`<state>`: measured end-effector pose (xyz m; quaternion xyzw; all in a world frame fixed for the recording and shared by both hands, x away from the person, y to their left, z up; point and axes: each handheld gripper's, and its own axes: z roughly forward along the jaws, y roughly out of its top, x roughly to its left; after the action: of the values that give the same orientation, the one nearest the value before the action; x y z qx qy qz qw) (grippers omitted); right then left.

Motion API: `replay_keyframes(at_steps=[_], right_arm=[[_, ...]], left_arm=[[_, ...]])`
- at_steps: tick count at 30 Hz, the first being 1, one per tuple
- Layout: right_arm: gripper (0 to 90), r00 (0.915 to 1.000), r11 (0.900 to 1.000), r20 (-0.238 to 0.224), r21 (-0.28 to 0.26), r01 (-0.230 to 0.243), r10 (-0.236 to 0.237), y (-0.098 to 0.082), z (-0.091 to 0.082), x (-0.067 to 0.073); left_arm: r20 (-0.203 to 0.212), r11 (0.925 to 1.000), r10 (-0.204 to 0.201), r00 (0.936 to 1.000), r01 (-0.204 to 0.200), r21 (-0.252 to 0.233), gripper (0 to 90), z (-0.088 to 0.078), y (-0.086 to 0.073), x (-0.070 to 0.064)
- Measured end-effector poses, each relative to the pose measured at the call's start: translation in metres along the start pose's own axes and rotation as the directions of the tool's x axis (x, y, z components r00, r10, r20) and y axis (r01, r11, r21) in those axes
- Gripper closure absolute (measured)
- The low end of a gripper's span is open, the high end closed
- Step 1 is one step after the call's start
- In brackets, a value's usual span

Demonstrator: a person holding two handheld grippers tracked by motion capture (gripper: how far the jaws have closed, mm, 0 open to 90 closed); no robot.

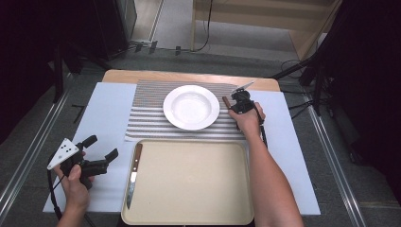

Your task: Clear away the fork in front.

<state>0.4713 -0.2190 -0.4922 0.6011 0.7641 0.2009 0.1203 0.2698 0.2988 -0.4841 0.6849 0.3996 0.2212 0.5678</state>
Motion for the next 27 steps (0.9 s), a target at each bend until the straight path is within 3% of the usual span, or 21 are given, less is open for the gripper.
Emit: replay_keyframes(at_steps=[6, 12, 19, 27], right_arm=[[76.6, 0.9976, 0.997, -0.065, -0.067, -0.027, 0.023, -0.010, -0.002, -0.009], [76.6, 0.9969, 0.988, -0.077, -0.152, -0.026, 0.014, -0.018, -0.010, -0.011], [76.6, 0.9927, 0.969, -0.120, -0.244, -0.032, 0.003, -0.028, -0.022, -0.012], [76.6, 0.9886, 0.935, -0.148, -0.352, -0.026, -0.029, -0.040, -0.038, -0.010]], left_arm=[[0.004, 1.0000, -0.001, 1.0000, 0.001, 0.003, 0.0, 0.002, 0.001, -0.002], [0.011, 1.0000, 0.006, 0.9999, -0.006, 0.003, 0.0, 0.004, 0.003, -0.006], [0.021, 1.0000, 0.009, 0.9997, -0.009, 0.003, 0.0, 0.008, 0.007, -0.011], [0.057, 0.9997, 0.022, 0.9981, -0.021, -0.013, 0.0, 0.011, 0.018, -0.021]])
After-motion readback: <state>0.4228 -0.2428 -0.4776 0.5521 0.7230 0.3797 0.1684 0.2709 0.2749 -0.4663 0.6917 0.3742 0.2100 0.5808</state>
